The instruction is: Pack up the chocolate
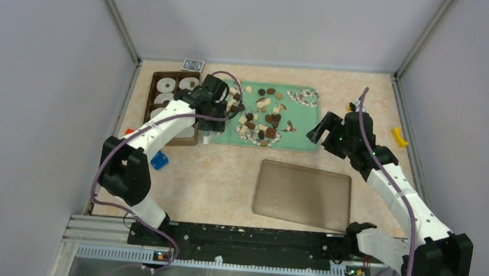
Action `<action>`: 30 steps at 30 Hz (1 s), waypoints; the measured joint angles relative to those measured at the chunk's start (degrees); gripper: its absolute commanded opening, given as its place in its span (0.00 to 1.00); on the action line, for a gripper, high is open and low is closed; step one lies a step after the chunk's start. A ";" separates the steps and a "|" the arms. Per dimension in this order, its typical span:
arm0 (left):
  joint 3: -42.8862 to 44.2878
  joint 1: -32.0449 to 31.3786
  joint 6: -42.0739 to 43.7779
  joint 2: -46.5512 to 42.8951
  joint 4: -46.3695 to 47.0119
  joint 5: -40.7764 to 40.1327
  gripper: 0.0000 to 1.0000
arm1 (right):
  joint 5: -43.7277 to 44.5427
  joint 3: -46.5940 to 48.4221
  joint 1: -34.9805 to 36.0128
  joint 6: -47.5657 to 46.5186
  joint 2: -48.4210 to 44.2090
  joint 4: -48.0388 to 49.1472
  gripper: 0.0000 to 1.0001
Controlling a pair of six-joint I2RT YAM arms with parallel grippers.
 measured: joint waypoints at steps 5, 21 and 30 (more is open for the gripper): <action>0.04 -0.11 -0.02 2.71 1.55 0.44 0.48 | 0.00 0.00 0.00 0.02 0.02 0.00 0.80; 4.15 -0.33 0.31 7.17 2.19 1.75 0.28 | 0.02 0.00 0.00 0.02 0.83 0.00 0.80; 4.70 -0.59 0.76 6.47 0.48 1.07 0.17 | -0.07 0.00 0.00 0.07 0.83 0.00 0.80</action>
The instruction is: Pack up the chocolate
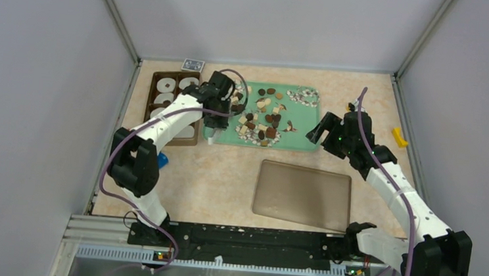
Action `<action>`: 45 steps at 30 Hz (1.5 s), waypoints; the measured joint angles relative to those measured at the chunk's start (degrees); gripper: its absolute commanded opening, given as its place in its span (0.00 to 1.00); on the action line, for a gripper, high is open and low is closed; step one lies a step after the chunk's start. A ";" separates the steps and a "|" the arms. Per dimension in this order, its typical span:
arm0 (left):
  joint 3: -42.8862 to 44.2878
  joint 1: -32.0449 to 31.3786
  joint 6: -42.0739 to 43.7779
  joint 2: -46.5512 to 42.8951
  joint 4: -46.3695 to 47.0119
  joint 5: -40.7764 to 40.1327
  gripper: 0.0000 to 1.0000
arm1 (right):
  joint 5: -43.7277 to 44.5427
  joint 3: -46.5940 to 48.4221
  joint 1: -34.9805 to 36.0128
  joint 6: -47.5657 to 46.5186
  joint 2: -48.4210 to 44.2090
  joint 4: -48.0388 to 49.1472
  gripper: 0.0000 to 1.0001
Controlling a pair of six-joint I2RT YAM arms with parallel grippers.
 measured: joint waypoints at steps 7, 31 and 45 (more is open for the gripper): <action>2.64 0.26 0.94 -4.42 -4.31 -7.26 0.18 | 0.00 0.00 0.00 0.02 -0.02 0.00 0.80; -4.39 23.96 0.09 -14.01 -7.26 -8.85 0.20 | -1.46 -0.13 0.00 -0.28 1.38 2.75 0.80; -7.39 24.09 -1.09 -13.99 -6.36 -10.01 0.39 | -1.86 -0.42 0.00 -0.76 1.62 3.08 0.80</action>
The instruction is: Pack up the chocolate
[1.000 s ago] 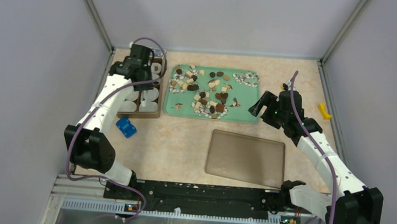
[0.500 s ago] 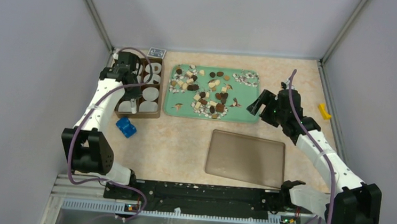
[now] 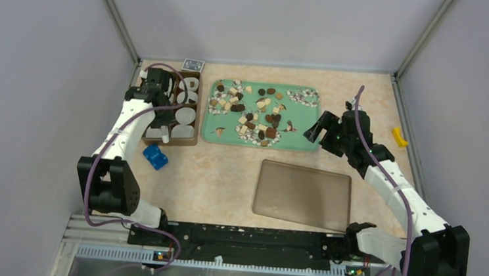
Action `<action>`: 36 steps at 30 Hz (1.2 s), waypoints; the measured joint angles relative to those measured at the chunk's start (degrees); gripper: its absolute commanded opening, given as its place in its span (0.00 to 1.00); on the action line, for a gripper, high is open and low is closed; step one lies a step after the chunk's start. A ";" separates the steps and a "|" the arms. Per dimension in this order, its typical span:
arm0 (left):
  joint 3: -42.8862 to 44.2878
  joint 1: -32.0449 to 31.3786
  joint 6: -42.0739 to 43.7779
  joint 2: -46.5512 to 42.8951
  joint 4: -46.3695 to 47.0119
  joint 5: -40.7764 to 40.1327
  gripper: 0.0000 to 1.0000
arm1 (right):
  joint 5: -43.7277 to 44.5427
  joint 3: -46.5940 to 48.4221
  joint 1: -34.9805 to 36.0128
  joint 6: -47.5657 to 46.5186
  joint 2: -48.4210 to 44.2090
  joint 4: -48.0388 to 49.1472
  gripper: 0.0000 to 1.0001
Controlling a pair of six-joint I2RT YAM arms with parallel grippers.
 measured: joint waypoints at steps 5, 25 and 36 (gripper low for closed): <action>-0.66 0.04 -0.11 0.00 0.79 -0.22 0.41 | -0.02 0.00 0.00 -0.02 0.00 0.00 0.80; 4.17 -3.28 2.84 -9.66 0.31 6.51 0.19 | -0.26 0.00 0.00 0.04 -0.35 -0.20 0.79; -3.56 -27.52 3.58 -7.87 3.13 13.60 0.37 | 0.04 0.00 0.00 0.35 -2.69 -1.46 0.79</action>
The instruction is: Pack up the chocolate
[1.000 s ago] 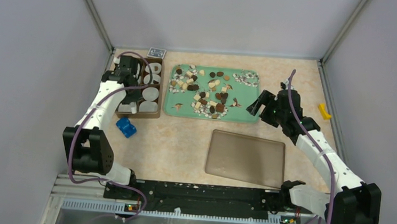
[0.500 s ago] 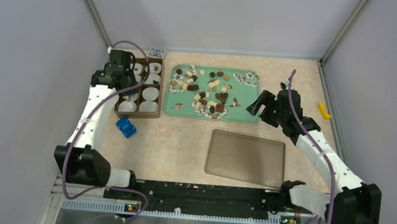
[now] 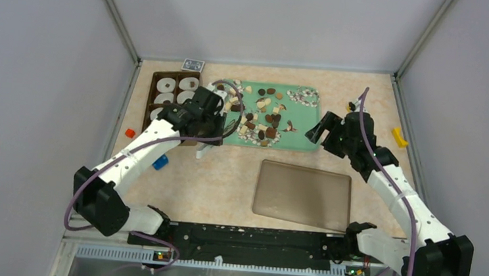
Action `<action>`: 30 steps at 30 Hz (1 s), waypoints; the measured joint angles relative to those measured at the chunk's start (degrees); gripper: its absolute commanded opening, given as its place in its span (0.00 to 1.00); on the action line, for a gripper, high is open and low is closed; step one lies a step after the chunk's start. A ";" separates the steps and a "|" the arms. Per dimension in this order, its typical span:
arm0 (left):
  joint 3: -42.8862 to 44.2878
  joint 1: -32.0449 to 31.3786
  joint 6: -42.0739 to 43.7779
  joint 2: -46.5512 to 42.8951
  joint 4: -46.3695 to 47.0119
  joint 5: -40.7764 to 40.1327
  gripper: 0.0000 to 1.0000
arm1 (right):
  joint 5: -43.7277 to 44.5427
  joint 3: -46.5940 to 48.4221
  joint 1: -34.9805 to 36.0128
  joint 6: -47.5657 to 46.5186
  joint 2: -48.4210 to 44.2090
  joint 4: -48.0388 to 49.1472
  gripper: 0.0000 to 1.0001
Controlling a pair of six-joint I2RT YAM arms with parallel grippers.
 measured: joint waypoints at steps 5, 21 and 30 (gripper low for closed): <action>-1.55 -2.27 0.39 1.14 0.96 0.68 0.39 | 0.79 0.00 0.00 0.20 -0.94 -0.79 0.79; -3.48 -4.44 1.51 8.55 6.23 -0.44 0.46 | 1.31 0.00 0.00 0.42 -0.87 -1.60 0.79; -3.45 -4.87 1.68 11.78 7.80 -1.77 0.42 | 1.31 -0.37 0.00 0.70 -0.85 -1.66 0.79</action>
